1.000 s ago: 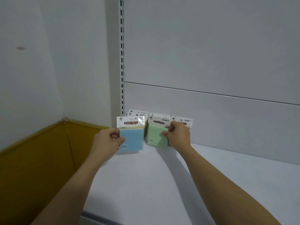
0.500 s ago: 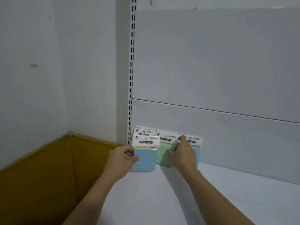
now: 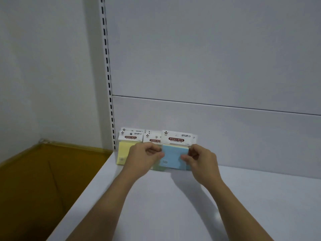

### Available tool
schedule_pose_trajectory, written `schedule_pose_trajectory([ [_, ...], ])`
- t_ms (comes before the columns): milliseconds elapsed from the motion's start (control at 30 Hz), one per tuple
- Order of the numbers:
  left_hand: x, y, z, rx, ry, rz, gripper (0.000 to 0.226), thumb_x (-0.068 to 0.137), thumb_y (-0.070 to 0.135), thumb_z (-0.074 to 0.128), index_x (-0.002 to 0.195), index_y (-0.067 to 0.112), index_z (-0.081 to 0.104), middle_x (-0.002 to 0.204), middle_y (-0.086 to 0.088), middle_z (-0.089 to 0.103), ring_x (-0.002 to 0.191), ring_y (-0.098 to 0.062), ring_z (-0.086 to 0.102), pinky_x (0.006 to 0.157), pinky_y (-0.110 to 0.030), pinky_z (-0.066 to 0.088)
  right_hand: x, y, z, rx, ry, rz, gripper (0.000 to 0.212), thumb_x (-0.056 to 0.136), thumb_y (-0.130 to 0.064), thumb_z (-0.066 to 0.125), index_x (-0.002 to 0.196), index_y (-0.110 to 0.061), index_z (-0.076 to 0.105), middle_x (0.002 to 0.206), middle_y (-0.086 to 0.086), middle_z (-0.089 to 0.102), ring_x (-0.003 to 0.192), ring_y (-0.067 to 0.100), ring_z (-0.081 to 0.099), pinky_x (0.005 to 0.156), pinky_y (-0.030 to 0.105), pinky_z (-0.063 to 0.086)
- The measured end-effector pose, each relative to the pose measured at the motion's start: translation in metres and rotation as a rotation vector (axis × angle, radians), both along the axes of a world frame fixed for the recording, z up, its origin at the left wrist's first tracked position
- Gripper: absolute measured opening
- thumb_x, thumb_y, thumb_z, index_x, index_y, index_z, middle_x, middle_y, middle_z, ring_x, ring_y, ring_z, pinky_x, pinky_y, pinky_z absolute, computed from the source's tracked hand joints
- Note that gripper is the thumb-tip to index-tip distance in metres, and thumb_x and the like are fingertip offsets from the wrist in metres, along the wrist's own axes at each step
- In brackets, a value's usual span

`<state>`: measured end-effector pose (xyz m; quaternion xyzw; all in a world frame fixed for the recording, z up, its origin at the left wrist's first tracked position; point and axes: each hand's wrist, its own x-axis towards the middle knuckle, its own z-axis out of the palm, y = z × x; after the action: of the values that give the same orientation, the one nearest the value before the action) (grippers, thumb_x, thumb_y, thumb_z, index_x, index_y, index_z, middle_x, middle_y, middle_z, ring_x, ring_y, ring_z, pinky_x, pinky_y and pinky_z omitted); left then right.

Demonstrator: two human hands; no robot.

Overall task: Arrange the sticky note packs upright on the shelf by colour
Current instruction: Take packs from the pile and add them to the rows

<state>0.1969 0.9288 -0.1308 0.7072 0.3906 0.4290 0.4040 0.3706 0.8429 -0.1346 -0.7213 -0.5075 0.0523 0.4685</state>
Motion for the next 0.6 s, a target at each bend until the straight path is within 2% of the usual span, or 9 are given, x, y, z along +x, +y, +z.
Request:
schedule_pose_trajectory([
  [100,-0.004,0.002,-0.015,0.169,0.115,0.082,0.014,0.075,0.016,0.077,0.087,0.021,0.071,0.080,0.006,0.068,0.072,-0.007,0.060,0.072,-0.021,0.050,0.016,0.000,-0.010,-0.019,-0.004,-0.072,0.011,0.078,-0.017,0.073,0.076,-0.012,0.063,0.073,0.000,0.067,0.072,0.025,0.063,0.069,0.038,0.051],
  [167,-0.011,0.003,-0.029,0.275,0.279,0.084,0.024,0.078,0.023,0.075,0.101,0.022,0.068,0.094,0.009,0.065,0.085,-0.005,0.058,0.080,-0.025,0.049,0.025,0.003,-0.021,-0.094,0.002,-0.079,0.013,0.077,-0.017,0.074,0.074,-0.014,0.062,0.070,0.000,0.067,0.071,0.026,0.065,0.070,0.039,0.052],
  [267,-0.017,0.003,-0.037,0.402,0.485,0.043,0.037,0.081,0.028,0.071,0.117,0.025,0.061,0.113,0.010,0.054,0.104,-0.010,0.047,0.086,-0.027,0.045,0.033,0.007,-0.028,-0.144,0.057,-0.099,0.016,0.075,-0.017,0.075,0.077,-0.019,0.060,0.071,-0.003,0.068,0.069,0.021,0.066,0.069,0.038,0.054],
  [433,-0.008,0.000,-0.035,0.496,0.513,0.079,0.040,0.082,0.027,0.070,0.120,0.023,0.058,0.117,0.003,0.053,0.108,-0.018,0.046,0.088,-0.032,0.043,0.028,0.010,-0.030,-0.063,0.132,-0.132,0.026,0.078,-0.015,0.074,0.100,-0.020,0.060,0.078,-0.003,0.067,0.076,0.016,0.065,0.070,0.029,0.050],
  [600,-0.008,0.001,-0.040,0.494,0.576,0.027,0.043,0.085,0.026,0.066,0.126,0.022,0.055,0.121,0.001,0.053,0.111,-0.020,0.045,0.092,-0.036,0.041,0.023,0.011,-0.034,-0.033,0.085,-0.155,0.036,0.080,-0.020,0.073,0.114,-0.021,0.061,0.078,-0.007,0.064,0.077,0.014,0.061,0.076,0.032,0.051],
])
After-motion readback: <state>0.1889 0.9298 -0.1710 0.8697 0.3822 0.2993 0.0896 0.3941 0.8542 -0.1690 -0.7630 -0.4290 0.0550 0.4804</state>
